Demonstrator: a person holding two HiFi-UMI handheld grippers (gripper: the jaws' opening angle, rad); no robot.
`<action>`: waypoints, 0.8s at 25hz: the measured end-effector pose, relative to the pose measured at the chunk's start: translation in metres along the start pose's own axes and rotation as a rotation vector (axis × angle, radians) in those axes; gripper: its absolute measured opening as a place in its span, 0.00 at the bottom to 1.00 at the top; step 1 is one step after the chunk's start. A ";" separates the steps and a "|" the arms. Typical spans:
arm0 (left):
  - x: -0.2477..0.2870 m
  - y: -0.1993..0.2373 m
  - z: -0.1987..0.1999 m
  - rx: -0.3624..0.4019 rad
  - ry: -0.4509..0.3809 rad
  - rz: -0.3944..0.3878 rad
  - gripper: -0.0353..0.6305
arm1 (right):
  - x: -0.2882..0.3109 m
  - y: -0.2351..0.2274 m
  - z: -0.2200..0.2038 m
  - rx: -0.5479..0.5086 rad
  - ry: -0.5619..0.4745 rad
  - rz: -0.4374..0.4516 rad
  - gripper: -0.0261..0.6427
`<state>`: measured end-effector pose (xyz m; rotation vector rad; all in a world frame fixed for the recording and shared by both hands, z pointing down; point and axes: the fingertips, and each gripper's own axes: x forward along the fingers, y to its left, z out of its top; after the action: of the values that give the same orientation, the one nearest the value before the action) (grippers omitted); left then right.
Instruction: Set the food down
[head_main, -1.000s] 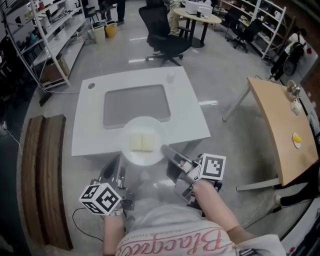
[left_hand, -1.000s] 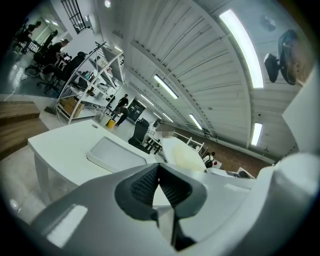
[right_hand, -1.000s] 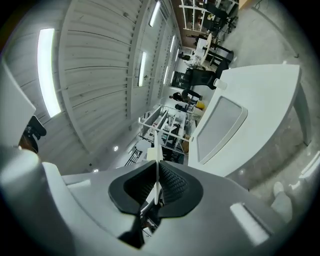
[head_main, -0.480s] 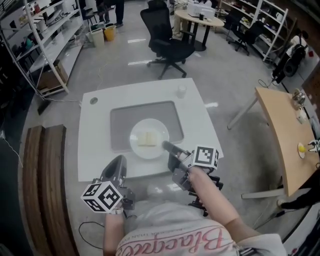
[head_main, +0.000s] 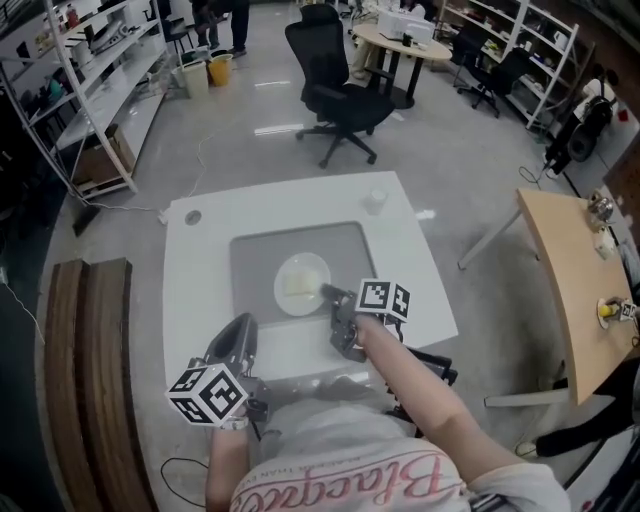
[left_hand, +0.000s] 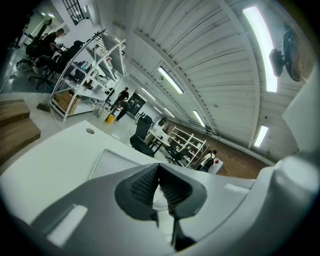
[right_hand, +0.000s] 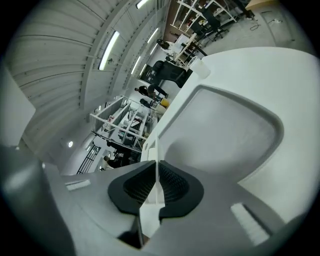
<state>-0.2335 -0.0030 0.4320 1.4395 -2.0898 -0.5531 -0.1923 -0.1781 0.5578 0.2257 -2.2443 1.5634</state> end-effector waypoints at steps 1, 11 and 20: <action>0.001 -0.001 -0.001 -0.001 0.002 0.000 0.05 | 0.006 -0.004 0.003 -0.010 0.011 -0.014 0.08; 0.012 0.000 0.008 -0.018 -0.025 0.041 0.05 | 0.041 -0.038 0.032 -0.126 0.087 -0.167 0.08; 0.016 0.000 0.015 -0.026 -0.033 0.048 0.05 | 0.048 -0.045 0.045 -0.514 0.109 -0.396 0.16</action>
<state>-0.2474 -0.0178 0.4239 1.3711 -2.1285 -0.5871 -0.2304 -0.2324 0.6030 0.3941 -2.2532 0.7537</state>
